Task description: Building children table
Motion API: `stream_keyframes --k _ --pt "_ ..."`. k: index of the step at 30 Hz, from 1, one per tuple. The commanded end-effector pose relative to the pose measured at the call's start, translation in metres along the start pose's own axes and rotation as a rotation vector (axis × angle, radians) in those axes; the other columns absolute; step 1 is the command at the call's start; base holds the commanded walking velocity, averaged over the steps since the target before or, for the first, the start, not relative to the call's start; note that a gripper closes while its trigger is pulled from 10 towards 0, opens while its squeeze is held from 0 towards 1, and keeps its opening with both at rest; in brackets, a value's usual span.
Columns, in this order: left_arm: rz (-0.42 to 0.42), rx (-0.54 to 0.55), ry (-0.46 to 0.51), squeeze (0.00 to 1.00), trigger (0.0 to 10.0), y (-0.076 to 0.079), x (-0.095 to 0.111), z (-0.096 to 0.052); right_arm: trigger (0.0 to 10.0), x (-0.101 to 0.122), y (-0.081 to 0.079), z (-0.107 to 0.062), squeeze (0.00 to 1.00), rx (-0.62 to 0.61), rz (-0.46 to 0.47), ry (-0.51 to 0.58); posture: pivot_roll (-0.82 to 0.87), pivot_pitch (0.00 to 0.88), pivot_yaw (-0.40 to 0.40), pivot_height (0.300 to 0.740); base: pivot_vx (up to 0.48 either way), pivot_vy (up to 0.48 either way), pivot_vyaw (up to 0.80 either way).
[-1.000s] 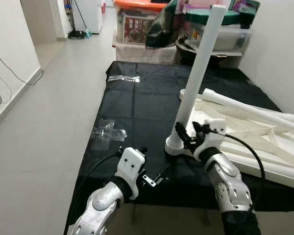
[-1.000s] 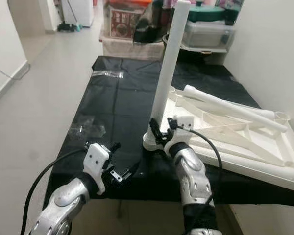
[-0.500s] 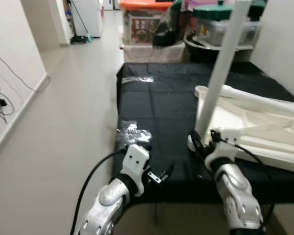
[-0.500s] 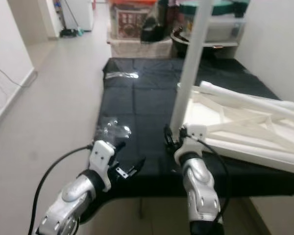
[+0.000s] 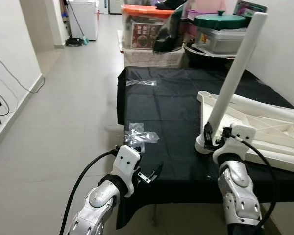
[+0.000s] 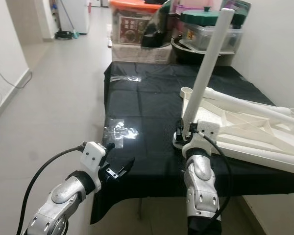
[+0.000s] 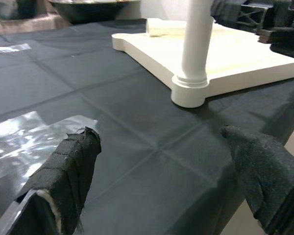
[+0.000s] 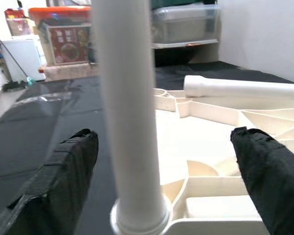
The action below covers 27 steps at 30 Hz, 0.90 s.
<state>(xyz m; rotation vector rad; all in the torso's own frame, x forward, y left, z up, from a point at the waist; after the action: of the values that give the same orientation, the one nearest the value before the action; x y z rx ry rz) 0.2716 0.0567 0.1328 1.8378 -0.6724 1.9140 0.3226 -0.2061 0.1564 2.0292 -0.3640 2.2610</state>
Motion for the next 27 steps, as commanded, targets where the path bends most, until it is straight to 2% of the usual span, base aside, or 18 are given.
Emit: stream_keyframes --k 1,4,7,14,23,27 --pt "-0.007 0.008 -0.019 0.00 10.0 0.001 -0.002 0.000 10.0 0.000 -0.006 -0.002 0.00 0.018 -0.005 0.011 0.10 0.000 -0.074 0.740 0.341 -0.281 0.00" --pt "-0.038 0.017 -0.028 0.00 10.0 -0.001 -0.003 0.000 10.0 -0.008 -0.017 -0.007 0.00 0.064 0.020 -0.021 0.10 0.000 -0.074 0.740 0.460 0.000 0.00" --pt "-0.049 0.021 -0.031 0.00 10.0 -0.002 -0.004 0.000 10.0 -0.009 -0.019 -0.008 0.00 0.073 0.021 -0.025 0.10 0.000 -0.074 0.740 0.446 0.000 0.00" --pt "-0.065 0.030 -0.032 0.00 10.0 -0.004 -0.005 0.000 10.0 -0.010 -0.024 -0.009 0.00 0.108 0.032 -0.027 0.10 0.000 -0.074 0.740 0.000 0.000 0.00" --pt "-0.061 0.027 -0.034 0.00 10.0 -0.002 -0.005 0.000 10.0 0.011 -0.030 0.010 0.00 0.133 0.028 0.036 0.10 0.000 -0.082 0.740 0.000 0.000 0.00" --pt "-0.061 0.028 -0.035 0.00 10.0 -0.002 -0.005 0.000 10.0 0.014 -0.030 0.013 0.00 0.137 0.030 0.047 0.10 0.000 -0.086 0.740 0.000 0.000 0.00"
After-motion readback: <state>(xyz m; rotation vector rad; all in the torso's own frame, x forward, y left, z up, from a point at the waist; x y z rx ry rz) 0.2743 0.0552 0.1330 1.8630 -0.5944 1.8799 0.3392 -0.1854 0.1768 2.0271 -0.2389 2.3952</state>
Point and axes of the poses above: a point about 5 cm out from each wrist's last joint towards the gripper, its own z axis pointing out of the wrist towards the gripper, its own x axis along the axis of the wrist's last joint, y = z × x, the point moved 2 cm from there along z, pointing out of the wrist towards the gripper, and after that the axes turned 3 degrees about z, right-handed, at the moved point
